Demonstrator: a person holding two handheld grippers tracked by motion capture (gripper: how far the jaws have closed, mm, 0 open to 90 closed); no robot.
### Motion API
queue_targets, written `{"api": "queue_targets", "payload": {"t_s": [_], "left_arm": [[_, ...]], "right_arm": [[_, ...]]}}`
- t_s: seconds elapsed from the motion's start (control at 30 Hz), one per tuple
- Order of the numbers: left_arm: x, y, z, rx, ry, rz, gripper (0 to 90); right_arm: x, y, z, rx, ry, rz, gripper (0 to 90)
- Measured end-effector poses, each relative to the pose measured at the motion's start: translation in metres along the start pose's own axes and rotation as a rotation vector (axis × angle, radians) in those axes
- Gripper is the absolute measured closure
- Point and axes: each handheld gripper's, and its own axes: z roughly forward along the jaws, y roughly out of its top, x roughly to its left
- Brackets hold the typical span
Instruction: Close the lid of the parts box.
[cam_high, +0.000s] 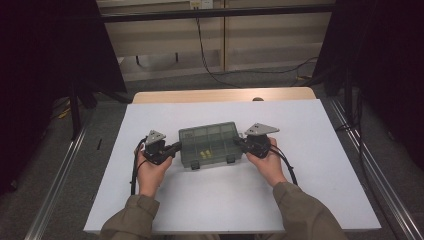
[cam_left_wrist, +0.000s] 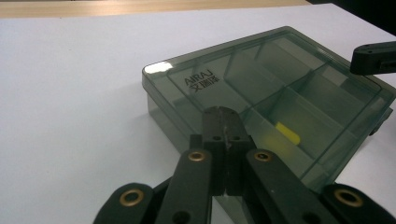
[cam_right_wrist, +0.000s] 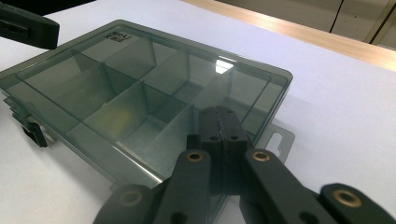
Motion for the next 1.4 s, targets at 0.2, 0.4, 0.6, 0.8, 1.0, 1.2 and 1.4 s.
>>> {"api": "queue_targets", "payload": {"t_s": [0.2, 0.4, 0.6, 0.8, 1.0, 1.2, 1.4], "left_arm": [[0.000, 0.001, -0.004, -0.034, -0.016, -0.009, 81.3], [-0.003, 0.003, -0.008, -0.047, -0.044, -0.012, 69.9], [-0.008, 0.003, -0.013, -0.076, -0.067, 0.002, 57.4], [-0.008, 0.001, -0.016, -0.100, -0.079, 0.012, 41.5], [-0.009, -0.003, -0.017, -0.118, -0.095, 0.027, 28.6], [-0.009, -0.007, -0.021, -0.128, -0.115, 0.035, 21.2], [-0.008, -0.010, -0.025, -0.130, -0.122, 0.034, 17.2]], "right_arm": [[-0.004, 0.000, -0.008, -0.039, 0.010, 0.023, 80.2], [-0.003, 0.001, -0.015, -0.045, 0.006, 0.026, 66.7], [-0.004, 0.001, -0.021, -0.066, 0.018, 0.060, 51.3], [-0.003, 0.003, -0.026, -0.087, 0.014, 0.081, 34.0], [-0.004, 0.003, -0.031, -0.097, 0.012, 0.079, 23.0], [-0.004, -0.001, -0.040, -0.115, 0.016, 0.073, 14.9], [-0.005, -0.005, -0.049, -0.127, 0.003, 0.068, 11.7]]}}
